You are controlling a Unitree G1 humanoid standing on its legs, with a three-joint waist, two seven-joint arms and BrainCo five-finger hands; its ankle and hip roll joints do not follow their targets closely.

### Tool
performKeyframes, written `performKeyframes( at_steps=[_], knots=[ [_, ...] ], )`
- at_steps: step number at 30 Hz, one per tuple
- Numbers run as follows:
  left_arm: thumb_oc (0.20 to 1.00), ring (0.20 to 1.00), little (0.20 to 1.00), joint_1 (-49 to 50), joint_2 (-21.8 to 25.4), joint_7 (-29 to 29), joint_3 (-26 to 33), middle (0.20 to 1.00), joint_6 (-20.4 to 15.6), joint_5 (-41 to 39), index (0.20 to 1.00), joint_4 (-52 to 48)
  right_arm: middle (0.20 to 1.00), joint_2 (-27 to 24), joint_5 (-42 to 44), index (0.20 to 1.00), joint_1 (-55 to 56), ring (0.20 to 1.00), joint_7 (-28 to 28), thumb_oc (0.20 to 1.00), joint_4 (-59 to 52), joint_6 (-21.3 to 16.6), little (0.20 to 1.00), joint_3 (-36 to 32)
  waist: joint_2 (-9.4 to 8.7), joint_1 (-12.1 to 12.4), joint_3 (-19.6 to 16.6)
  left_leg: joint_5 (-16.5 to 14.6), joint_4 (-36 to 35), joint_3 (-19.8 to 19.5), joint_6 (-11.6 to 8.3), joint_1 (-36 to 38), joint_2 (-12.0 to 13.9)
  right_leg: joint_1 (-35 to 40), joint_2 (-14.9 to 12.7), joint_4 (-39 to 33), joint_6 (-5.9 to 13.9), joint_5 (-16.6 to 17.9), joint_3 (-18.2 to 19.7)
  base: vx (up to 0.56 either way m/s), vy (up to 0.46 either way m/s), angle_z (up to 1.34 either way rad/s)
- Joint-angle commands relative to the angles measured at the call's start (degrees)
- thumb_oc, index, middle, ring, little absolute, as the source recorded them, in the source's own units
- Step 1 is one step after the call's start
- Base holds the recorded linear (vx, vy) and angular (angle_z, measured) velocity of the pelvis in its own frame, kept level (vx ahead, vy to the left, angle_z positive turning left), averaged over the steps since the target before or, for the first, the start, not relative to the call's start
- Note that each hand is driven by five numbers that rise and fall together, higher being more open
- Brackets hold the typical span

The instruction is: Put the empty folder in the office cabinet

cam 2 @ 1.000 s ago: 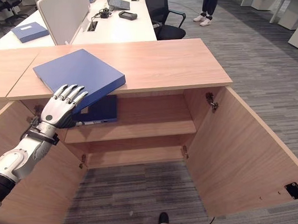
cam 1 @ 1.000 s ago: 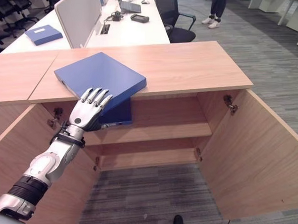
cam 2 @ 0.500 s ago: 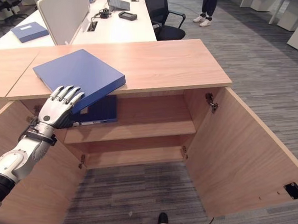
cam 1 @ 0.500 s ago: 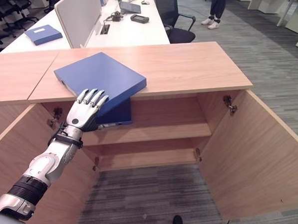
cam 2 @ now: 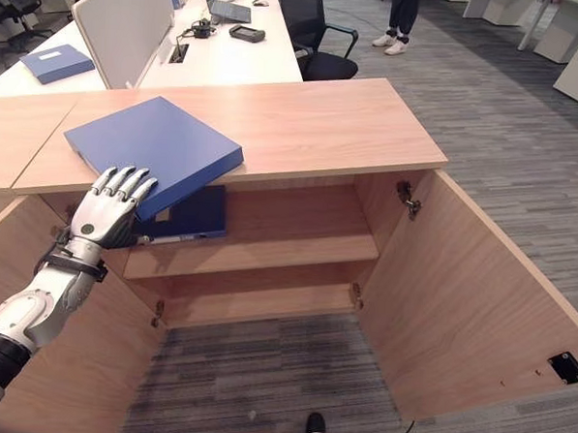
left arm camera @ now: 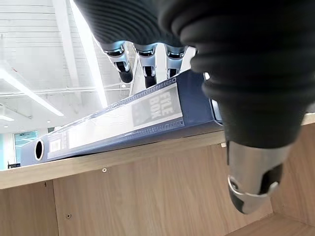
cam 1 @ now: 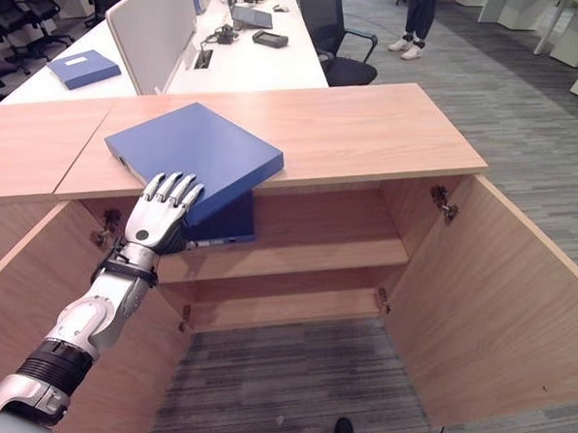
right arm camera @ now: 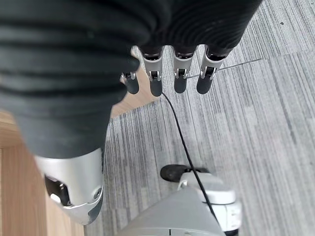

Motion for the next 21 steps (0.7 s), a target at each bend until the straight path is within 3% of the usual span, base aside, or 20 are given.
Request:
performKeyframes(
  at_steps=[1, 21],
  knots=[
    [1.0, 1.0, 1.0, -11.32, 1.21, 2.29, 0.48, 1.0, 1.63, 1.09, 1.0, 3.28, 1.0, -0.46, 2.01, 1.0, -3.05, 1.0, -0.52, 1.0, 2.05, -0.66, 1.0, -0.77, -1.71, -0.71, 1.67, -4.3, 0.7, -0.31, -1.6, 0.57, 0.07, 6.43, -5.1, 0.58, 7.13, -7.93, 0.0, 0.0, 0.0, 0.0],
    [1.0, 1.0, 1.0, -16.07, 0.75, 2.52, -2.08, 1.0, 3.31, 0.19, 1.0, 7.37, 1.0, -0.68, 3.46, 1.0, -3.61, 1.0, -0.32, 1.0, 1.72, -0.9, 1.0, -0.86, -1.56, -1.4, 1.67, -4.54, 0.7, -0.07, -1.53, 0.82, 0.22, 6.4, -4.86, 1.04, 7.05, -8.35, 0.1, 0.01, -0.001, -0.01]
  ],
)
